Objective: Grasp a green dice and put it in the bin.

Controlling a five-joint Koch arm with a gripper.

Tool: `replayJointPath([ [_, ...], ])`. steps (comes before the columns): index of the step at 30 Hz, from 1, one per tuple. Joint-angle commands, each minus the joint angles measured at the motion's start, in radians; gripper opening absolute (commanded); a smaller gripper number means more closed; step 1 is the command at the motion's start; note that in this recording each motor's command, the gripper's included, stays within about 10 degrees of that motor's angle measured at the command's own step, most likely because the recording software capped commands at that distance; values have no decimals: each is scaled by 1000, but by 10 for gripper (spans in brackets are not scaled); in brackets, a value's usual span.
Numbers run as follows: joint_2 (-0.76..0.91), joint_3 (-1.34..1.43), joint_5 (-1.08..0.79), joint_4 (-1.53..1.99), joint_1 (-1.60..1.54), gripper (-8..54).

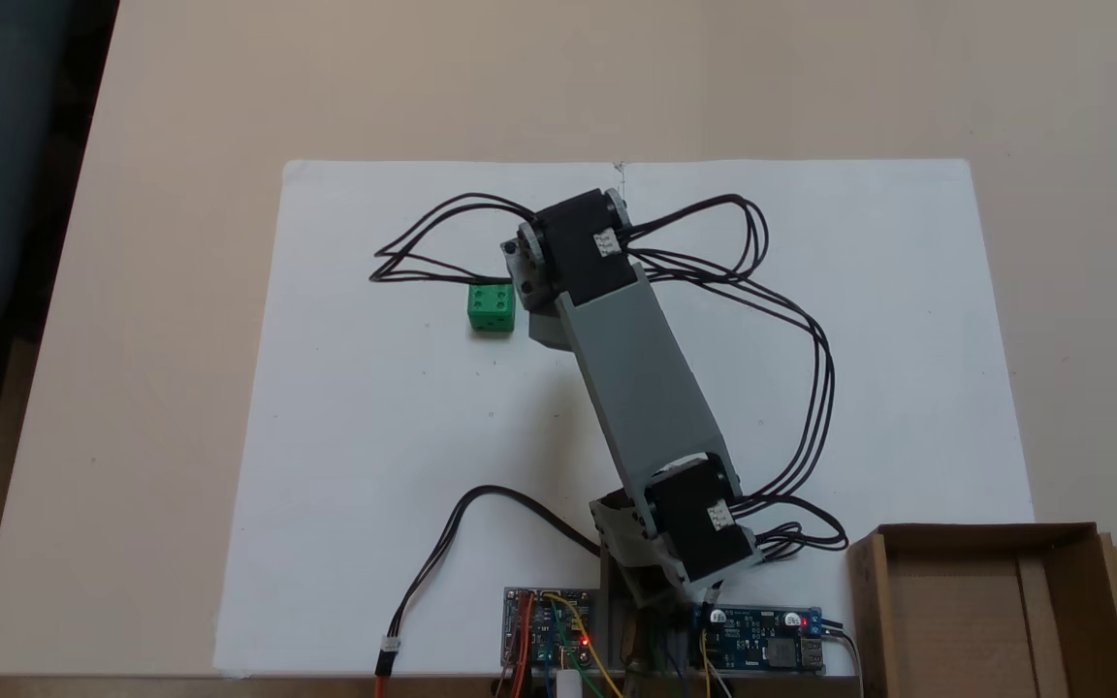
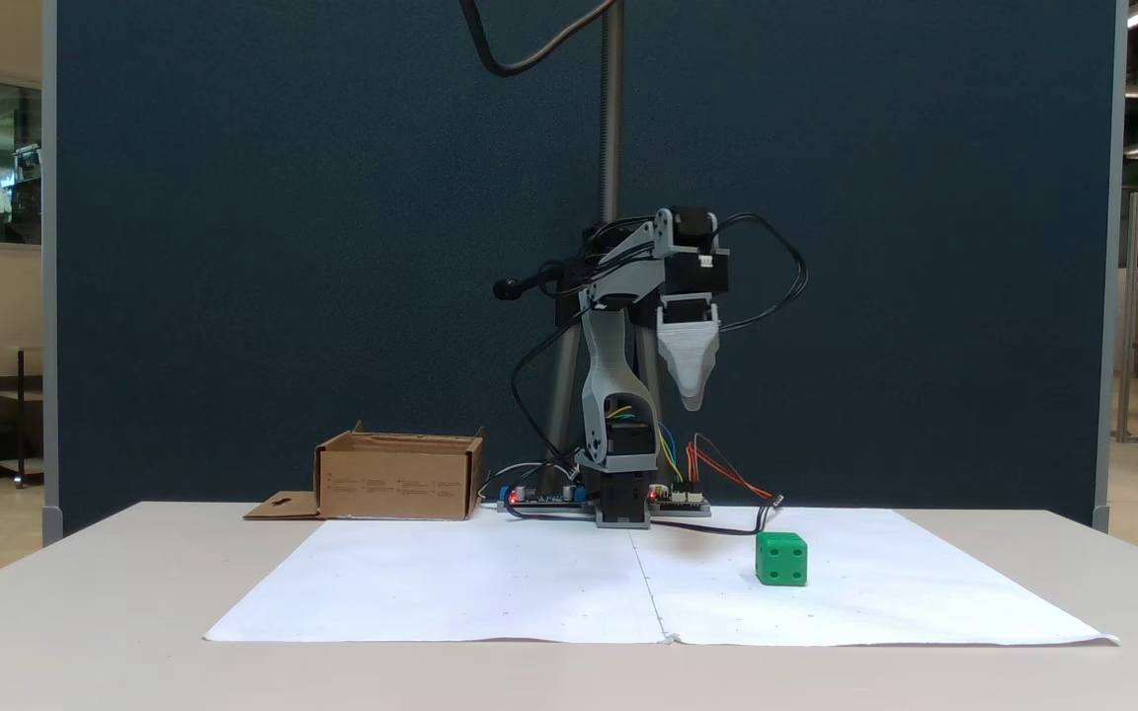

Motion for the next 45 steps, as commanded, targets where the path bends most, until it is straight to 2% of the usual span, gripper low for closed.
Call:
replayJointPath([
  [1,-8,-48,92,-74,-38,424],
  [15,-176,-166,160,-101,-216,424],
  [25,-256,-166,244,-130,-186,424],
  [45,-298,-166,264,-305,-224,423],
])
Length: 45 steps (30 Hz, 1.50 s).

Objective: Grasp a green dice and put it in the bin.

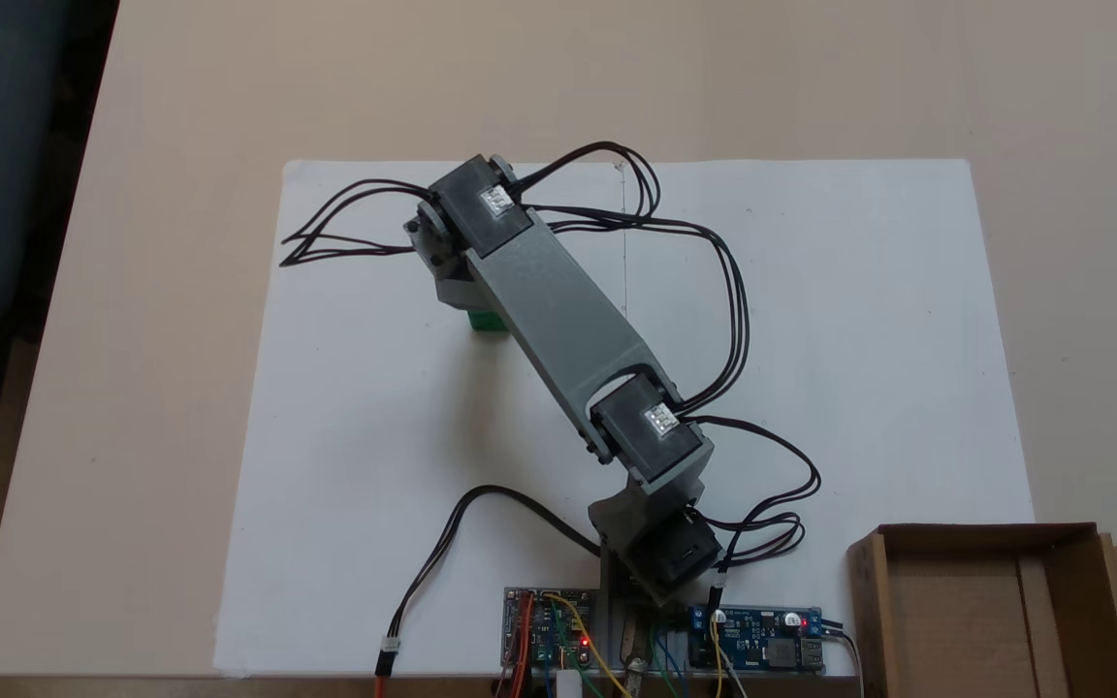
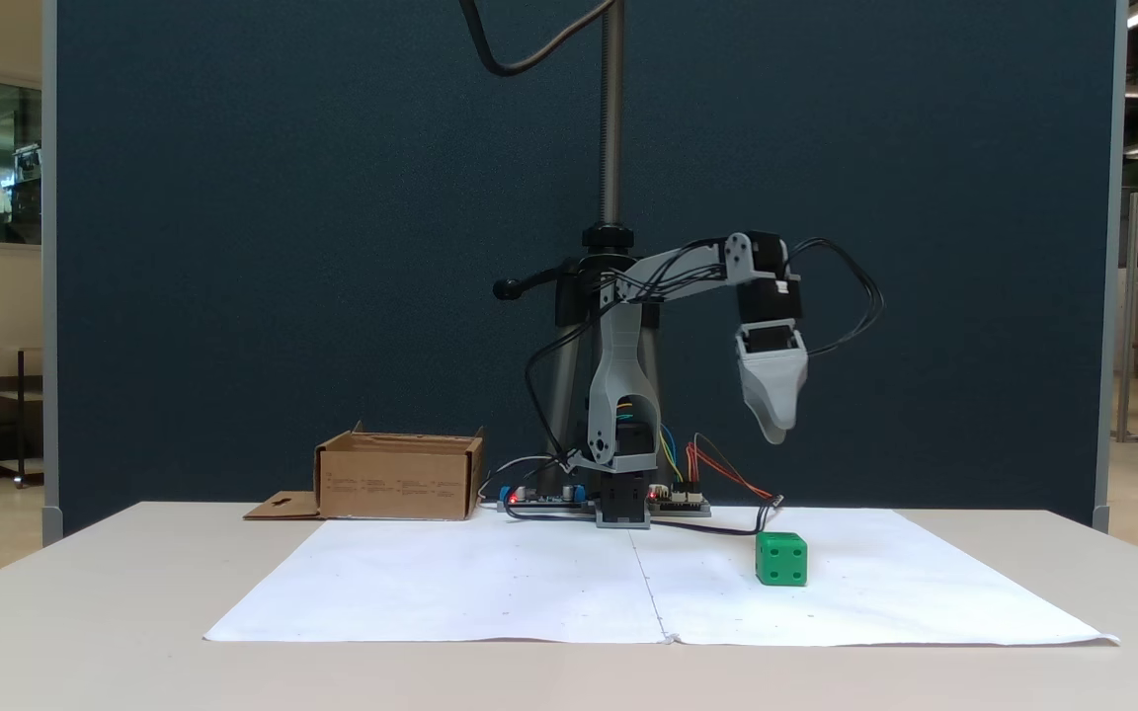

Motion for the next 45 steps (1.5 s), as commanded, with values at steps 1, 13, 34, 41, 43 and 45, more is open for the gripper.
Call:
replayJointPath([
  [1,5,-29,100,-48,-8,423],
  [13,-40,-28,100,-40,9,424],
  [34,-80,60,100,-49,20,423],
  [41,-124,69,112,-67,17,423],
  [43,-127,98,120,-104,11,424],
  [45,-129,127,126,-146,5,423],
])
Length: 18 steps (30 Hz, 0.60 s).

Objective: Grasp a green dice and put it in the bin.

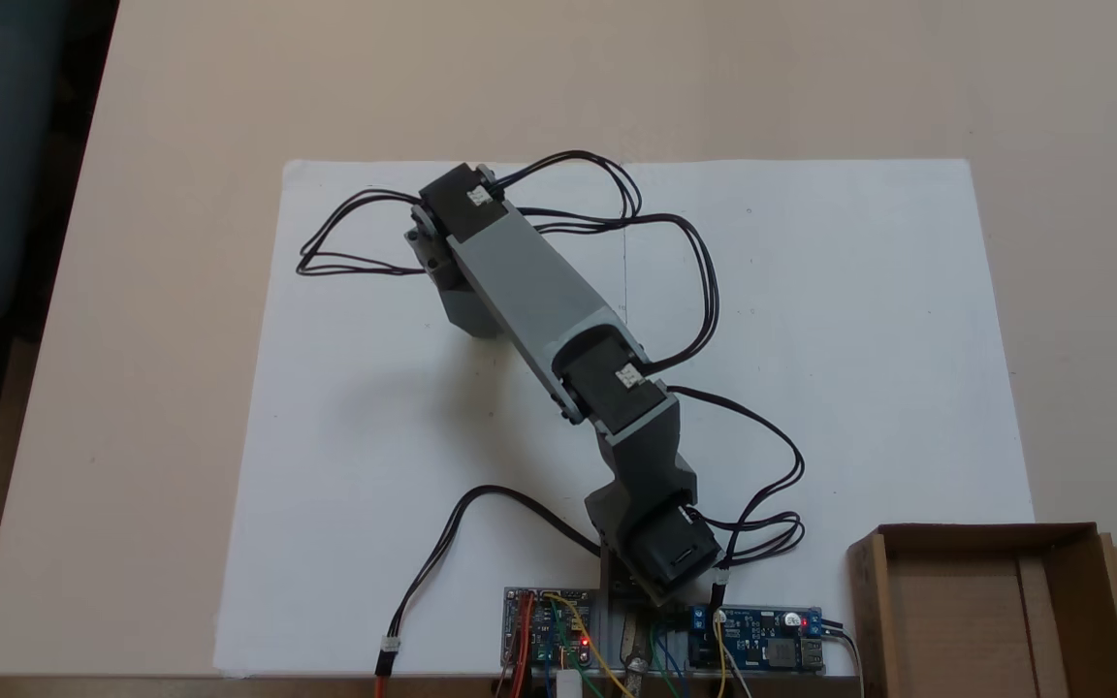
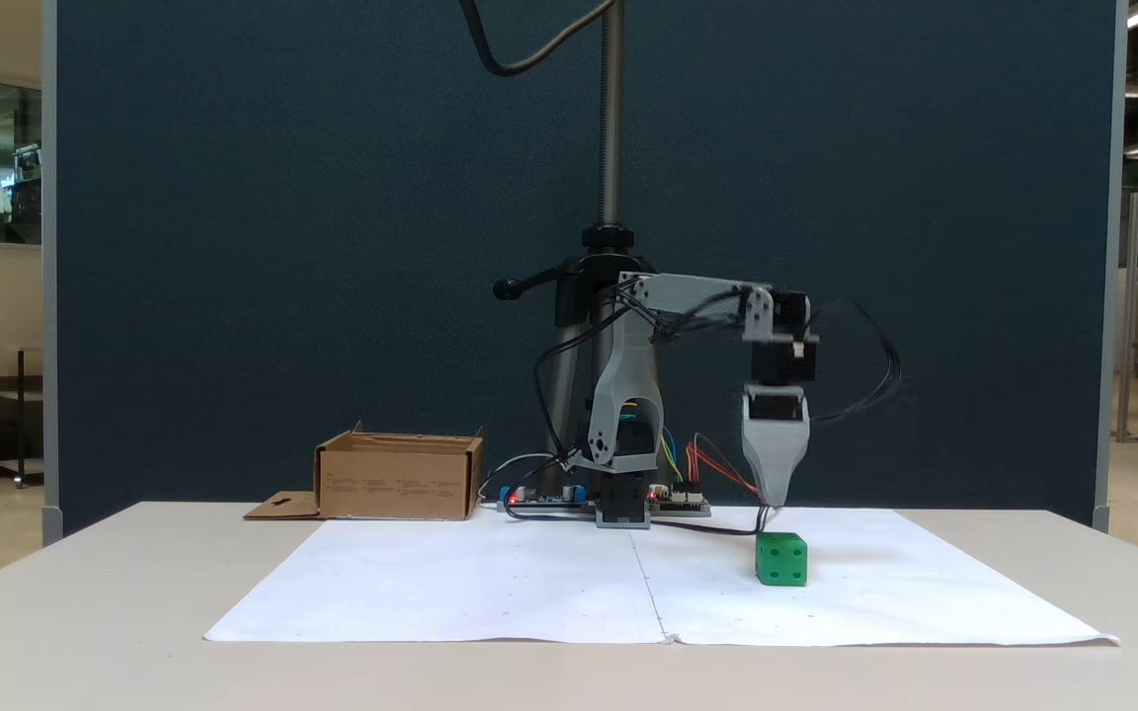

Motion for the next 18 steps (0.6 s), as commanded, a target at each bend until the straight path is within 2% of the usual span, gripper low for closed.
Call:
replayJointPath([
  [1,18,3,94,-74,-15,423],
  [18,-12,5,103,-107,-26,423],
])
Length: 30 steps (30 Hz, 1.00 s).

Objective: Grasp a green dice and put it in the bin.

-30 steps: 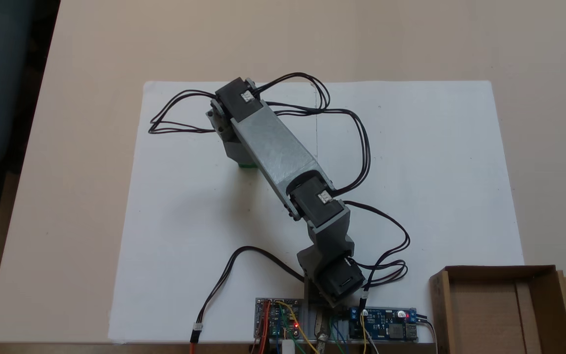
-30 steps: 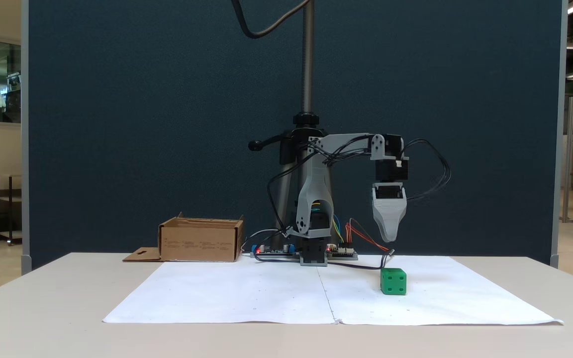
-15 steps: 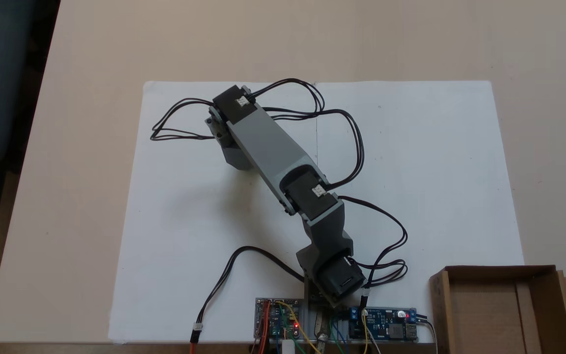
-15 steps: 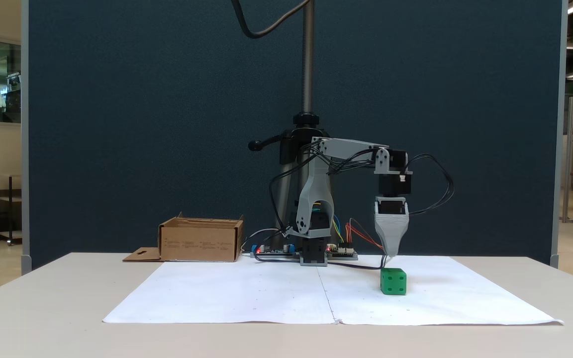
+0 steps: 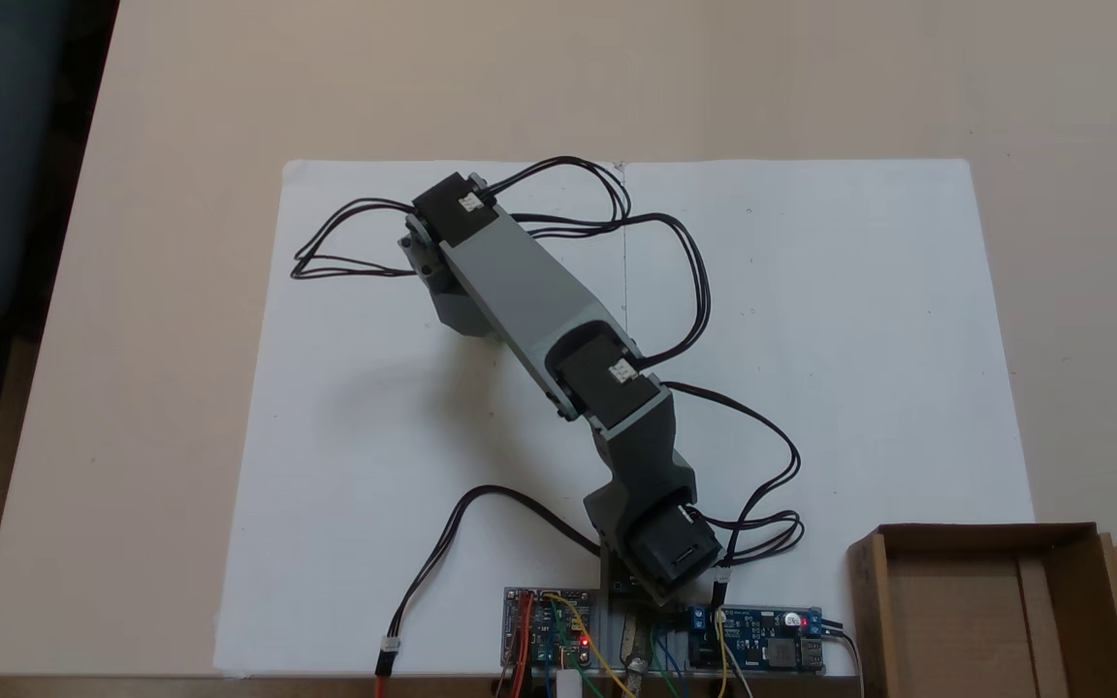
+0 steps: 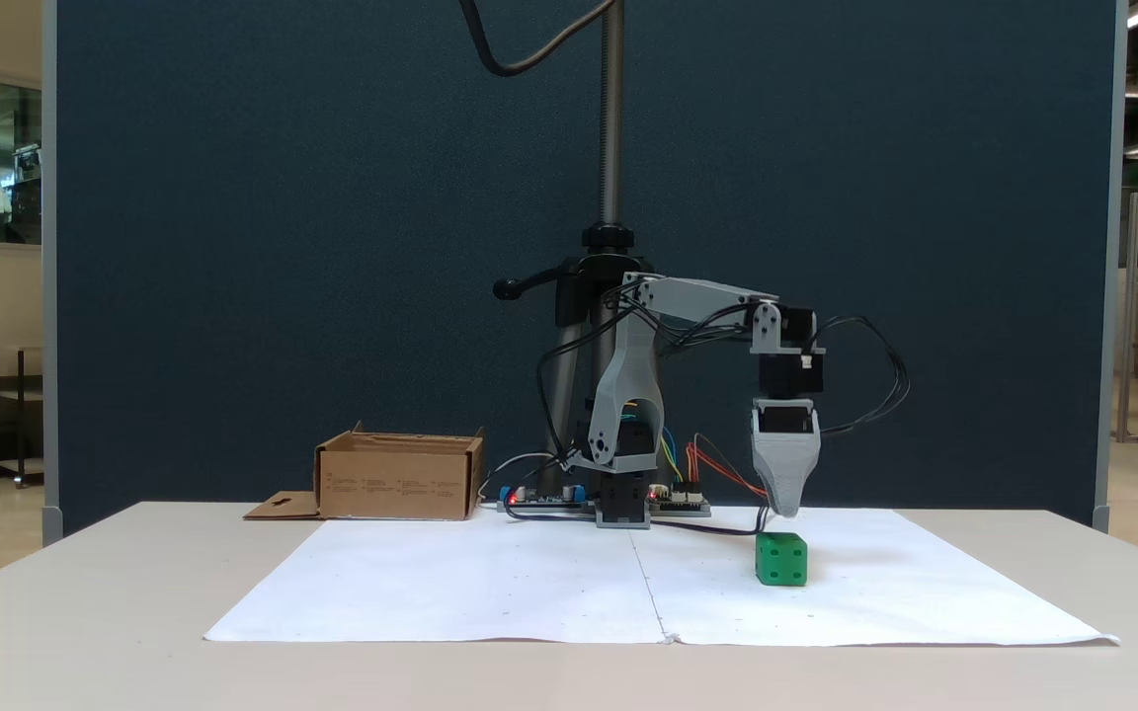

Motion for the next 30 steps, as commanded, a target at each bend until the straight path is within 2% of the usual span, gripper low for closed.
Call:
replayJointPath([
  [1,9,-14,84,-28,-5,423],
  [13,-38,-14,84,-40,8,424],
  [30,-213,-14,84,-114,17,425],
])
